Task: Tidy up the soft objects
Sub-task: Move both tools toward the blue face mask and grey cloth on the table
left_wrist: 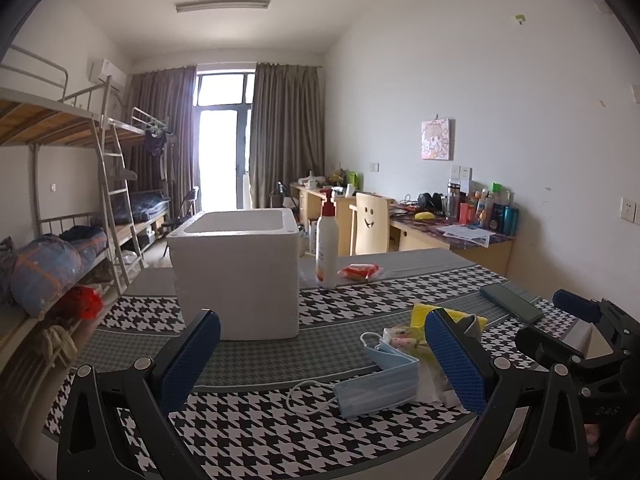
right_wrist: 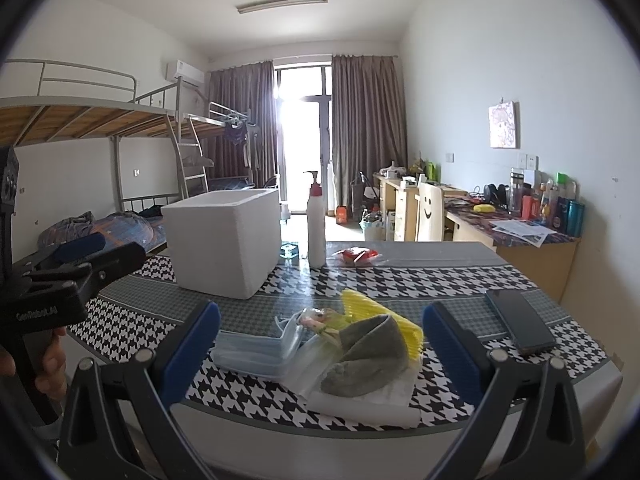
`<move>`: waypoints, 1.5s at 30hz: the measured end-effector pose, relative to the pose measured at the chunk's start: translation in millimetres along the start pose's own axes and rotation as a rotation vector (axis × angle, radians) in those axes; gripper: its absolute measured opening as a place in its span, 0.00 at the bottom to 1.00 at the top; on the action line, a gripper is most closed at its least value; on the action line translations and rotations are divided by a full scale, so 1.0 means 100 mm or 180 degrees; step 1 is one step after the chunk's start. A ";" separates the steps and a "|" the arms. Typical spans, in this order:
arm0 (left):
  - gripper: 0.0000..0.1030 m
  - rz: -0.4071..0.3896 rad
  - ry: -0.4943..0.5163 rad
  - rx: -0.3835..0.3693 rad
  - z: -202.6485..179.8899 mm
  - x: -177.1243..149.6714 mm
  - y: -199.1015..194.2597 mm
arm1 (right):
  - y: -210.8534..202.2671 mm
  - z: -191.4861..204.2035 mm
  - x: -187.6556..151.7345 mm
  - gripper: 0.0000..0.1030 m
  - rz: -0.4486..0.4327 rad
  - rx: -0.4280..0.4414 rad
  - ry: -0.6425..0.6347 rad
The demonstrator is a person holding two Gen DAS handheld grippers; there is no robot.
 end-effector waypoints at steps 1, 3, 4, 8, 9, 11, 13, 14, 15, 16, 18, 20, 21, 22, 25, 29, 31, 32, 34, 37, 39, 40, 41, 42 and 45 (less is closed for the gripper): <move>0.99 0.0000 -0.0013 0.0017 0.01 0.00 0.00 | 0.00 0.00 0.00 0.99 0.0000 0.0002 0.0003; 0.99 0.0005 -0.0014 0.0016 0.02 0.00 0.00 | -0.01 0.01 0.00 0.99 -0.0005 0.0017 0.0004; 0.99 0.0013 -0.0015 0.0013 0.02 -0.01 0.00 | -0.01 0.01 0.00 0.99 -0.0008 0.0018 0.0002; 0.99 0.0017 -0.0008 0.0003 0.00 -0.02 0.02 | -0.02 0.02 0.00 0.99 -0.0015 0.0021 -0.0014; 0.99 0.0023 -0.0006 0.0004 0.01 -0.01 0.02 | -0.02 0.02 0.00 0.99 -0.0015 0.0023 -0.0016; 0.99 0.0038 -0.0006 0.0002 0.01 -0.01 0.03 | -0.01 0.02 -0.01 0.99 -0.0009 0.0019 -0.0014; 0.99 0.0065 -0.0026 -0.0007 0.02 -0.01 0.05 | 0.00 0.02 -0.01 0.99 0.0000 0.0018 -0.0003; 0.99 0.0065 -0.0025 -0.0009 0.01 -0.01 0.05 | 0.00 0.01 -0.01 0.99 0.0008 0.0018 0.0004; 0.99 0.0061 -0.0017 -0.0006 0.01 -0.01 0.05 | 0.01 0.00 -0.01 0.99 0.0017 0.0016 0.0007; 0.99 0.0057 -0.0012 0.0003 0.01 -0.01 0.05 | 0.02 0.00 -0.01 0.99 0.0023 0.0012 0.0007; 0.99 0.0060 -0.0015 0.0010 0.03 -0.01 0.06 | 0.03 0.00 -0.01 0.99 0.0030 0.0007 0.0008; 0.99 0.0082 -0.0017 0.0015 0.03 -0.02 0.08 | 0.04 -0.01 -0.02 0.99 0.0039 0.0005 0.0018; 0.99 0.0091 -0.0013 0.0012 0.03 -0.03 0.09 | 0.05 -0.02 -0.02 0.99 0.0050 0.0002 0.0031; 0.99 0.0101 -0.0011 0.0011 0.04 -0.04 0.10 | 0.06 -0.03 -0.02 0.99 0.0058 0.0008 0.0045; 0.99 0.0114 -0.0020 0.0010 0.06 -0.04 0.13 | 0.10 -0.05 -0.02 0.99 0.0090 0.0021 0.0083; 0.99 0.0166 -0.0019 0.0002 0.09 -0.05 0.18 | 0.15 -0.06 -0.02 0.99 0.0131 0.0011 0.0086; 0.99 0.0193 -0.0014 -0.0004 0.10 -0.05 0.22 | 0.19 -0.08 -0.03 0.99 0.0162 0.0003 0.0095; 0.99 0.0221 -0.0013 -0.0018 0.11 -0.06 0.24 | 0.20 -0.08 -0.03 0.99 0.0173 0.0001 0.0100; 0.99 0.0268 -0.0026 -0.0057 0.11 -0.06 0.28 | 0.23 -0.09 -0.03 0.99 0.0206 0.0008 0.0108; 0.99 0.0308 0.0044 -0.0106 0.10 -0.09 0.31 | 0.29 -0.10 -0.04 0.99 0.0275 0.0008 0.0115; 0.99 0.0329 0.0094 -0.0154 0.08 -0.11 0.33 | 0.33 -0.11 -0.04 0.99 0.0304 0.0004 0.0105; 0.99 0.0350 0.0122 -0.0181 0.07 -0.12 0.35 | 0.34 -0.12 -0.05 0.99 0.0321 -0.0001 0.0104; 0.99 0.0373 0.0156 -0.0202 0.05 -0.14 0.36 | 0.36 -0.13 -0.05 0.99 0.0336 -0.0004 0.0107; 0.99 0.0393 0.0188 -0.0206 0.04 -0.15 0.39 | 0.38 -0.15 -0.06 0.99 0.0350 -0.0012 0.0114; 0.99 0.0460 0.0239 -0.0234 0.00 -0.18 0.44 | 0.44 -0.19 -0.08 0.99 0.0394 -0.0030 0.0152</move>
Point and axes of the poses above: each gripper's, at about its wrist camera, not at the fingertips, and y roughly the way its jaws point, z to its left, x to its top, the point moved 4 cm from there along y, roughly the way its jaws point, and after that the axes turned 4 degrees about z, right-handed, at the moved point
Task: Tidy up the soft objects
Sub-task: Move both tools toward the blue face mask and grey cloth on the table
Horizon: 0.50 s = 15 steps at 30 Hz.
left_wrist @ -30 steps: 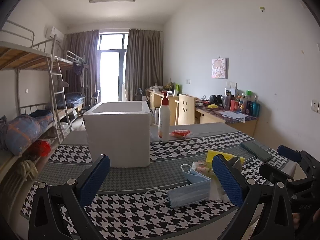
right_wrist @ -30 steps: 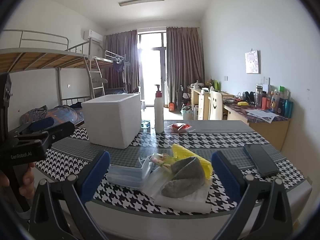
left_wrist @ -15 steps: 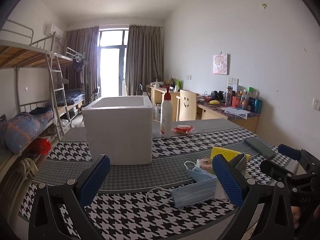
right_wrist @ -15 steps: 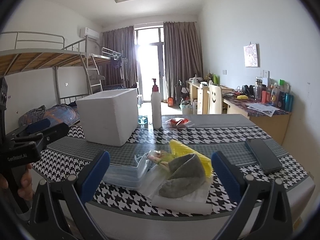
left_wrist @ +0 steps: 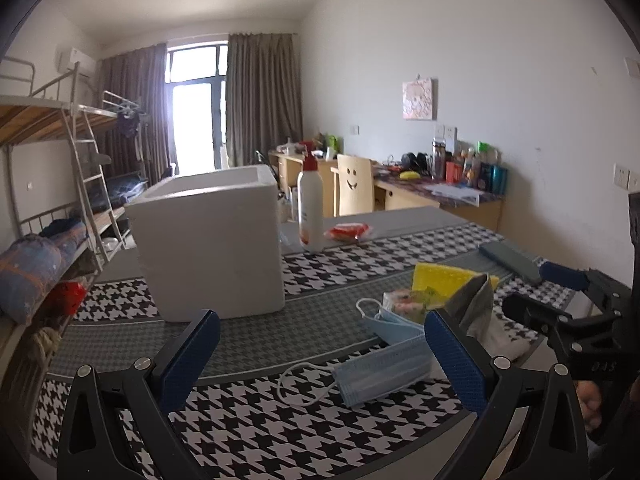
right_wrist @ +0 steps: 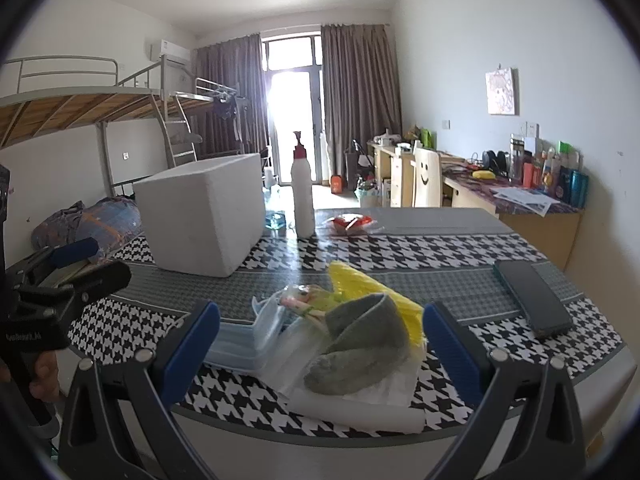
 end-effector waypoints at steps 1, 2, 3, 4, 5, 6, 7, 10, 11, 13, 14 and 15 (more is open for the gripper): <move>0.99 0.0016 -0.0003 -0.0020 -0.01 -0.01 0.02 | 0.02 -0.02 -0.01 0.99 0.0020 -0.0010 0.0017; 0.99 0.0033 -0.0005 -0.0046 -0.02 -0.02 0.03 | 0.04 -0.03 -0.02 0.99 0.0036 -0.0016 0.0032; 0.99 0.0053 0.0002 -0.0064 -0.03 -0.02 0.04 | 0.05 -0.04 -0.02 0.99 0.0047 -0.0018 0.0043; 0.99 0.0073 0.0015 -0.0072 -0.05 -0.03 0.07 | 0.06 -0.06 -0.03 0.99 0.0059 -0.0023 0.0056; 0.99 0.0092 0.0025 -0.0075 -0.06 -0.03 0.09 | 0.06 -0.06 -0.04 0.99 0.0068 -0.0024 0.0064; 0.99 0.0107 0.0035 -0.0080 -0.08 -0.04 0.12 | 0.07 -0.08 -0.04 0.99 0.0083 -0.0021 0.0076; 0.99 0.0121 0.0043 -0.0091 -0.10 -0.04 0.14 | 0.09 -0.09 -0.05 0.99 0.0100 -0.0015 0.0083; 0.99 0.0181 0.0065 -0.0077 -0.14 -0.05 0.22 | 0.12 -0.11 -0.08 0.99 0.0134 -0.0005 0.0099; 0.99 0.0201 0.0072 -0.0080 -0.15 -0.05 0.24 | 0.13 -0.12 -0.08 0.99 0.0142 0.0004 0.0109; 0.99 0.0236 0.0094 -0.0114 -0.18 -0.06 0.28 | 0.15 -0.14 -0.09 0.99 0.0158 0.0002 0.0120; 0.99 0.0247 0.0110 -0.0122 -0.19 -0.07 0.29 | 0.16 -0.15 -0.10 0.99 0.0163 0.0000 0.0125; 0.99 0.0257 0.0127 -0.0131 -0.21 -0.07 0.30 | 0.17 -0.17 -0.11 0.99 0.0175 -0.0002 0.0137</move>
Point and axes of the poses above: each gripper's, at about its wrist camera, not at the fingertips, and y roughly the way its jaws point, z to its left, x to its top, the point moved 4 cm from there along y, roughly the way its jaws point, and after that the axes turned 4 degrees about z, right-handed, at the moved point
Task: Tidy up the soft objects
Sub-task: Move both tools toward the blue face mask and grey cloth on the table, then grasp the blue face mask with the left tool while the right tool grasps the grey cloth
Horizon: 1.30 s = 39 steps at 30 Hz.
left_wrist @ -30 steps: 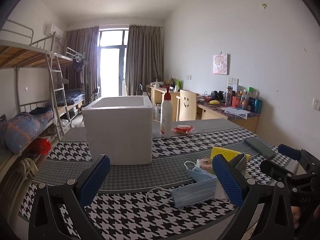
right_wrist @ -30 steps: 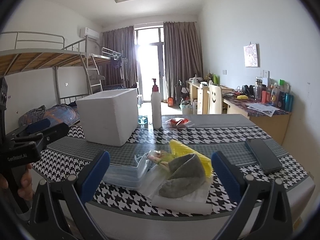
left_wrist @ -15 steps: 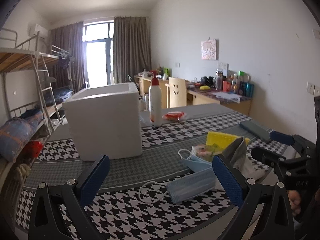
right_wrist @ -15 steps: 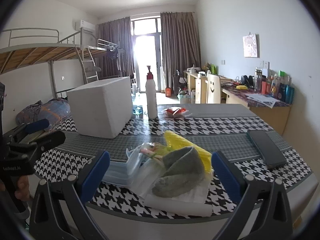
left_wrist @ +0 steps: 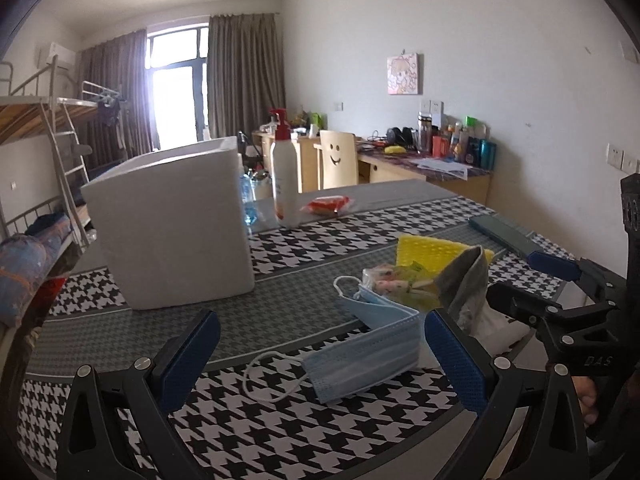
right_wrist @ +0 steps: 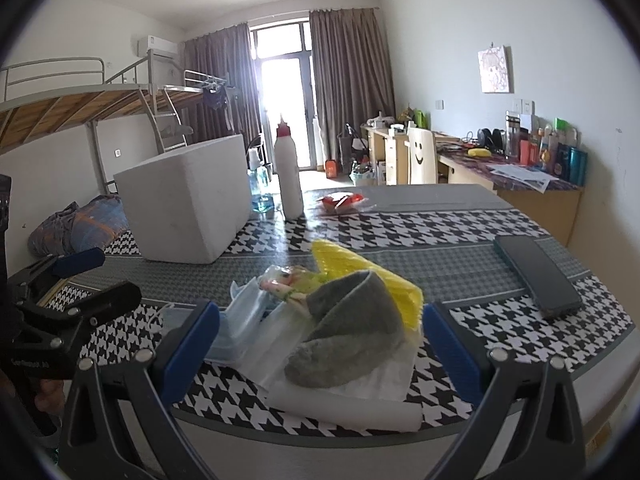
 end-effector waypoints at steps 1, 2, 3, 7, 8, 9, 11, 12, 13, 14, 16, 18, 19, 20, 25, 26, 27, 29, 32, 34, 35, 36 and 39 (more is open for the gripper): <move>0.99 0.0015 0.0021 -0.0013 -0.02 0.00 0.01 | 0.01 -0.01 -0.01 0.99 0.0013 0.0001 0.0011; 0.99 0.0029 0.0035 -0.0030 -0.03 -0.01 0.03 | 0.02 -0.02 -0.03 0.99 0.0029 0.0002 0.0021; 0.99 0.0041 0.0050 -0.0047 -0.05 -0.01 0.04 | 0.04 -0.03 -0.04 0.99 0.0046 -0.0007 0.0034; 0.99 0.0086 0.0107 -0.0106 -0.12 -0.01 0.11 | 0.06 -0.11 -0.08 0.99 0.0086 -0.0020 0.0084; 0.99 0.0099 0.0114 -0.0120 -0.14 -0.01 0.13 | 0.06 -0.12 -0.08 0.99 0.0091 -0.0025 0.0096; 0.99 0.0115 0.0130 -0.0136 -0.15 0.00 0.15 | 0.07 -0.13 -0.08 0.99 0.0100 -0.0027 0.0103; 0.99 0.0138 0.0168 -0.0157 -0.18 0.00 0.18 | 0.07 -0.15 -0.09 0.99 0.0117 -0.0029 0.0112; 0.99 0.0146 0.0192 -0.0174 -0.22 0.01 0.20 | 0.08 -0.16 -0.09 0.99 0.0123 -0.0033 0.0120; 0.99 0.0155 0.0207 -0.0193 -0.24 0.01 0.22 | 0.08 -0.17 -0.10 0.99 0.0130 -0.0034 0.0128; 0.99 0.0175 0.0228 -0.0225 -0.26 0.01 0.24 | 0.09 -0.19 -0.10 0.99 0.0140 -0.0034 0.0138; 0.99 0.0222 0.0260 -0.0264 -0.31 0.02 0.29 | 0.10 -0.21 -0.11 0.99 0.0154 -0.0036 0.0153; 0.97 0.0261 0.0301 -0.0291 -0.36 0.02 0.35 | 0.11 -0.24 -0.13 0.99 0.0175 -0.0031 0.0181; 0.93 0.0288 0.0312 -0.0322 -0.38 0.02 0.38 | 0.13 -0.25 -0.14 0.99 0.0191 -0.0028 0.0191; 0.92 0.0320 0.0326 -0.0367 -0.40 0.01 0.41 | 0.13 -0.26 -0.15 0.99 0.0201 -0.0029 0.0197; 0.84 0.0450 0.0356 -0.0367 -0.41 0.00 0.52 | 0.15 -0.34 -0.18 0.99 0.0241 -0.0054 0.0244; 0.84 0.0488 0.0344 -0.0381 -0.41 -0.01 0.53 | 0.14 -0.36 -0.19 0.99 0.0247 -0.0041 0.0256; 0.80 0.0536 0.0341 -0.0387 -0.41 -0.03 0.56 | 0.15 -0.36 -0.19 0.99 0.0253 -0.0040 0.0259; 0.77 0.0610 0.0370 -0.0410 -0.42 -0.05 0.59 | 0.16 -0.38 -0.19 0.99 0.0266 -0.0046 0.0268; 0.77 0.0744 0.0467 -0.0425 -0.47 -0.11 0.64 | 0.19 -0.38 -0.19 0.99 0.0294 -0.0002 0.0296; 0.71 0.0760 0.0495 -0.0440 -0.49 -0.13 0.64 | 0.22 -0.38 -0.19 0.99 0.0326 0.0061 0.0327; 0.68 0.0776 0.0507 -0.0434 -0.50 -0.14 0.65 | 0.23 -0.38 -0.19 0.99 0.0328 0.0081 0.0342; 0.65 0.0803 0.0503 -0.0439 -0.50 -0.15 0.67 | 0.24 -0.38 -0.19 0.99 0.0334 0.0096 0.0360; 0.55 0.0910 0.0482 -0.0461 -0.50 -0.18 0.72 | 0.27 -0.39 -0.19 0.98 0.0358 0.0127 0.0383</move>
Point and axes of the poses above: each gripper's, at about its wrist camera, not at the fingertips, and y roughly the way its jaws point, z to its left, x to its top, the point moved 4 cm from there along y, roughly the way its jaws point, and after that the axes turned 4 degrees about z, right-handed, at the moved point
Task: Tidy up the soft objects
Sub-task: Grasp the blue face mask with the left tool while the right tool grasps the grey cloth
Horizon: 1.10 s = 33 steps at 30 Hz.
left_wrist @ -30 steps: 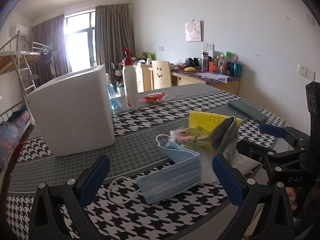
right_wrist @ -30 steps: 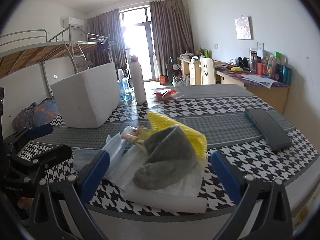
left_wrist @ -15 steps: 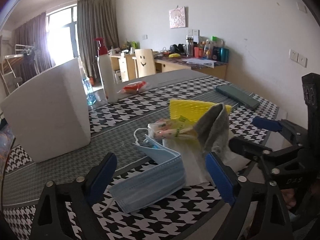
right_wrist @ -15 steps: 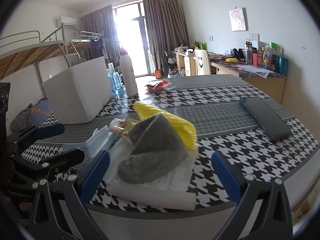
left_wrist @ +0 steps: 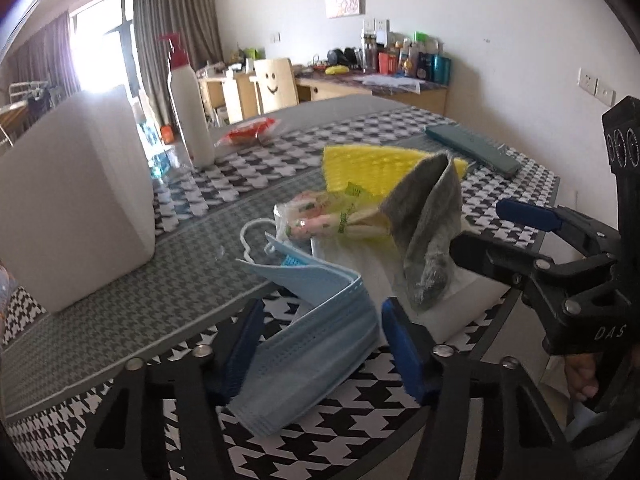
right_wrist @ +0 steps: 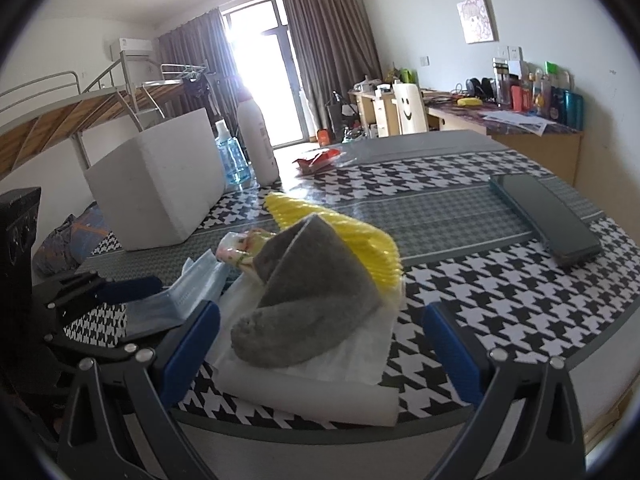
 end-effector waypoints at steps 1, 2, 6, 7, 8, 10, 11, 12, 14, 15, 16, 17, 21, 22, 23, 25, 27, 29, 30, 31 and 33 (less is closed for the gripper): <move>0.53 0.0017 -0.0007 -0.0032 0.00 -0.01 0.01 | 0.01 0.00 0.00 0.97 0.0008 0.0005 0.0003; 0.52 0.0018 -0.0008 -0.0054 -0.01 -0.01 0.01 | 0.02 -0.01 0.00 0.95 0.0020 0.0008 0.0010; 0.40 0.0057 0.0045 -0.0150 -0.05 -0.02 0.03 | 0.07 -0.03 0.00 0.88 0.0066 0.0055 0.0054; 0.37 0.0062 0.0042 -0.0176 -0.06 -0.03 0.04 | 0.08 -0.03 0.00 0.87 0.0082 0.0065 0.0067; 0.36 0.0065 0.0032 -0.0205 -0.06 -0.04 0.03 | 0.10 -0.04 0.00 0.83 0.0106 0.0077 0.0085; 0.29 0.0060 0.0029 -0.0258 -0.07 -0.04 0.02 | 0.13 -0.04 0.00 0.72 0.0156 0.0118 0.0107; 0.28 0.0054 0.0035 -0.0277 -0.08 -0.04 0.02 | 0.15 -0.05 -0.01 0.67 0.0191 0.0146 0.0130; 0.25 0.0045 0.0043 -0.0279 -0.09 -0.05 0.01 | 0.17 -0.05 -0.01 0.64 0.0206 0.0158 0.0143; 0.22 0.0036 0.0041 -0.0276 -0.10 -0.06 0.01 | 0.18 -0.05 -0.02 0.61 0.0228 0.0186 0.0151; 0.21 0.0035 0.0033 -0.0283 -0.10 -0.06 0.01 | 0.19 -0.03 -0.02 0.56 0.0229 0.0195 0.0148; 0.20 0.0023 0.0012 -0.0295 -0.09 -0.07 0.00 | 0.19 -0.02 -0.03 0.54 0.0234 0.0200 0.0140; 0.19 0.0012 0.0006 -0.0298 -0.09 -0.06 -0.01 | 0.18 -0.01 -0.03 0.48 0.0234 0.0196 0.0131; 0.18 -0.0040 0.0062 -0.0342 -0.11 -0.05 -0.03 | 0.13 0.00 -0.03 0.27 0.0212 0.0151 0.0093; 0.18 -0.0049 0.0081 -0.0352 -0.13 -0.05 -0.04 | 0.13 -0.01 -0.02 0.24 0.0220 0.0135 0.0078; 0.18 -0.0059 0.0090 -0.0357 -0.14 -0.05 -0.05 | 0.13 -0.01 -0.02 0.20 0.0231 0.0139 0.0066; 0.18 -0.0067 0.0103 -0.0357 -0.15 -0.05 -0.04 | 0.13 -0.01 -0.02 0.17 0.0243 0.0142 0.0064; 0.18 -0.0046 0.0088 -0.0349 -0.15 -0.04 -0.03 | 0.14 -0.02 -0.02 0.17 0.0261 0.0146 0.0082; 0.18 -0.0047 0.0073 -0.0346 -0.13 -0.03 -0.01 | 0.15 -0.02 -0.02 0.17 0.0281 0.0145 0.0098; 0.18 -0.0058 0.0075 -0.0344 -0.13 -0.03 -0.01 | 0.16 -0.03 -0.02 0.16 0.0299 0.0142 0.0101; 0.18 -0.0064 0.0078 -0.0346 -0.13 -0.03 -0.01 | 0.16 -0.03 -0.02 0.16 0.0303 0.0139 0.0109; 0.18 -0.0063 0.0078 -0.0346 -0.12 -0.03 0.00 | 0.16 -0.02 -0.02 0.14 0.0297 0.0135 0.0091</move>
Point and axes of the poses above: each gripper's, at about its wrist camera, not at the fingertips, and y roughly the way its jaws point, z to its left, x to its top, the point moved 4 cm from there along y, roughly the way its jaws point, and after that the axes turned 4 degrees about z, right-handed, at the moved point
